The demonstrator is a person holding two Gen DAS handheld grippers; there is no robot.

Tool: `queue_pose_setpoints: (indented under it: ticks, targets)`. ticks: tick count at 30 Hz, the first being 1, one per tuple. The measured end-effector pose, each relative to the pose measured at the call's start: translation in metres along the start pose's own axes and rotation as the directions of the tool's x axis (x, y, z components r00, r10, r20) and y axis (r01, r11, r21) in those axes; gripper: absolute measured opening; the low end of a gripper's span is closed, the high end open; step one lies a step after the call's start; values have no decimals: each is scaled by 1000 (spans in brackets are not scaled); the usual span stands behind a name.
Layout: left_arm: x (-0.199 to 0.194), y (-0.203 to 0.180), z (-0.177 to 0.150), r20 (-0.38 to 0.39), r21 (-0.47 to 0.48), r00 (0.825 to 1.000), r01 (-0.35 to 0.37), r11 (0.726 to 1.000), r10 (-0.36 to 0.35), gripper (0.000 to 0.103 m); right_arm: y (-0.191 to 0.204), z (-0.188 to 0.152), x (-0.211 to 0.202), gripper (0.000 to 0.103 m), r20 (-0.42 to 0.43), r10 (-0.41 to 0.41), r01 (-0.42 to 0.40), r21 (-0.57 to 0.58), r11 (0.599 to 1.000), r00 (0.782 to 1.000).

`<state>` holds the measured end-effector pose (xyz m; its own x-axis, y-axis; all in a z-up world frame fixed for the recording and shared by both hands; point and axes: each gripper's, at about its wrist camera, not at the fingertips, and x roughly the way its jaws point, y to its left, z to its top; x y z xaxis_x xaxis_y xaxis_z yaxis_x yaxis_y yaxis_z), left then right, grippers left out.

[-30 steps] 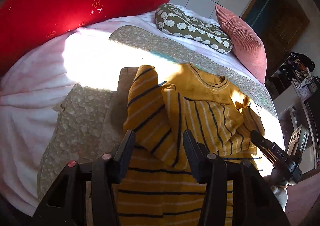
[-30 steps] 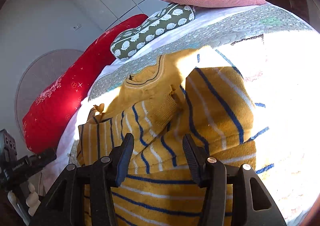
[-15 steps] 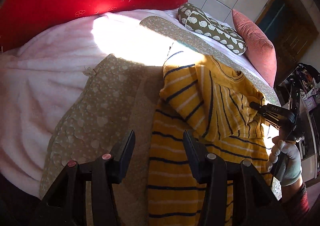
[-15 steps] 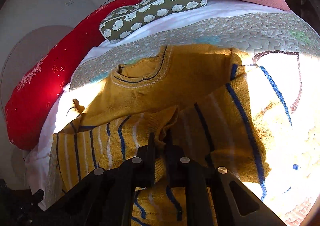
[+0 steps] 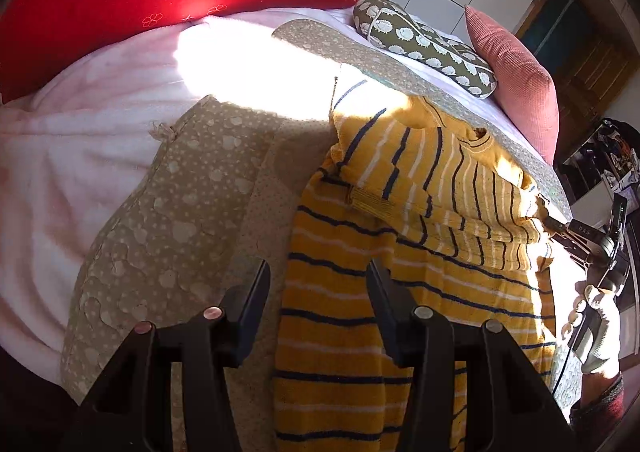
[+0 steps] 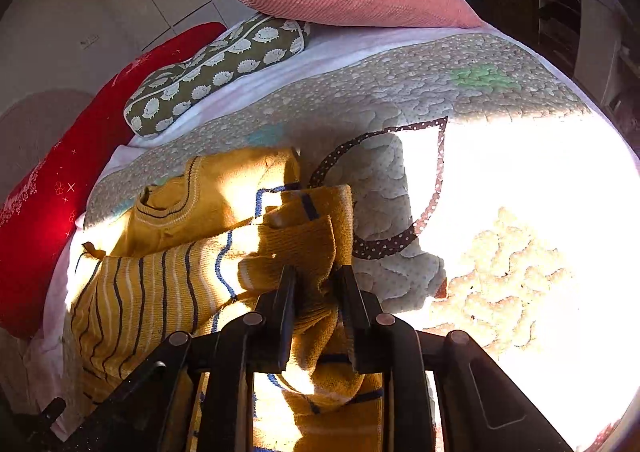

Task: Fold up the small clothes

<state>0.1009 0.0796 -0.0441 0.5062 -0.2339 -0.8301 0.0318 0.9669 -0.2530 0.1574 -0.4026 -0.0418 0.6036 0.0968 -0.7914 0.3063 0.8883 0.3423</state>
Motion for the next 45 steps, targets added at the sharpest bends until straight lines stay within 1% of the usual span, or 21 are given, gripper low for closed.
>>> queue_pose_setpoints:
  ticks: [2,4,7,9,11,12,14,16,20,23,27,31,33,34,35,36,37,39,42,43,45]
  targets:
    - [1,-4,-3,4,36,999,-44,998,44,54,-7,-5,-17,32,32,32,-33,14,999,999]
    - [1,-3,-7,1,54,998,-60,997,60,54,-15,-17,-36,36,52,69,-70,17,997,996]
    - [-1,5,-18,-22,47,999,-48,998,49,54,-27,-46,-62,38,47,113,-115,20,993,992]
    - [-3,14,-28,-38,34,998,-47,998,48,54,-33,-70,-75,38,28,157,-157,16,987,987]
    - [-7,24,-38,-53,13,998,-46,999,47,54,-36,-94,-85,38,6,181,-182,18,983,983]
    - [-10,29,-44,-61,-1,997,-39,999,38,55,-37,-107,-90,39,-3,199,-199,21,980,980]
    - [-14,37,-55,-73,-24,997,-19,1000,17,61,-39,-133,-97,43,-20,224,-223,26,974,974]
    - [-17,40,-65,-77,-24,997,-2,1000,0,62,-40,-156,-101,45,-38,238,-237,33,971,971]
    - [-25,30,-88,-82,23,996,26,999,-24,68,-36,-195,-108,45,-57,272,-270,51,962,961]
    - [-28,20,-108,-98,60,994,45,997,-39,68,-34,-220,-112,46,-65,298,-293,76,953,952]
    - [-33,3,-133,-93,125,995,33,992,-21,69,-30,-240,-124,46,-45,303,-300,74,951,952]
    - [-35,-7,-145,-108,121,993,61,991,-48,69,-28,-256,-129,46,-48,339,-332,106,937,940]
    - [-33,-9,-148,-114,109,992,60,992,-47,57,-27,-267,-129,46,-39,347,-339,133,931,937]
    - [-32,-10,-148,-120,106,992,53,993,-40,38,-26,-272,-130,46,-29,344,-337,135,932,939]
    - [-32,-10,-148,-120,103,993,29,994,-17,18,-24,-275,-132,45,-25,339,-334,124,934,940]
    - [-33,-7,-146,-129,93,991,30,995,-18,8,-21,-276,-133,35,-32,334,-329,106,938,942]
    - [-35,-2,-144,-143,67,989,58,996,-48,8,-20,-275,-135,14,-44,337,-332,99,938,940]
    - [-41,9,-141,-151,21,986,73,997,-69,8,-25,-277,-139,13,-54,375,-366,127,922,925]
    - [-55,26,-142,-138,-14,986,88,996,-89,7,-39,-287,-153,11,-44,404,-395,140,908,914]
    - [-60,29,-143,-134,-18,987,89,996,-90,3,-43,-292,-159,8,-42,413,-403,142,904,910]
    - [-66,32,-146,-131,-15,988,80,997,-81,3,-51,-300,-165,6,-53,406,-395,143,907,912]
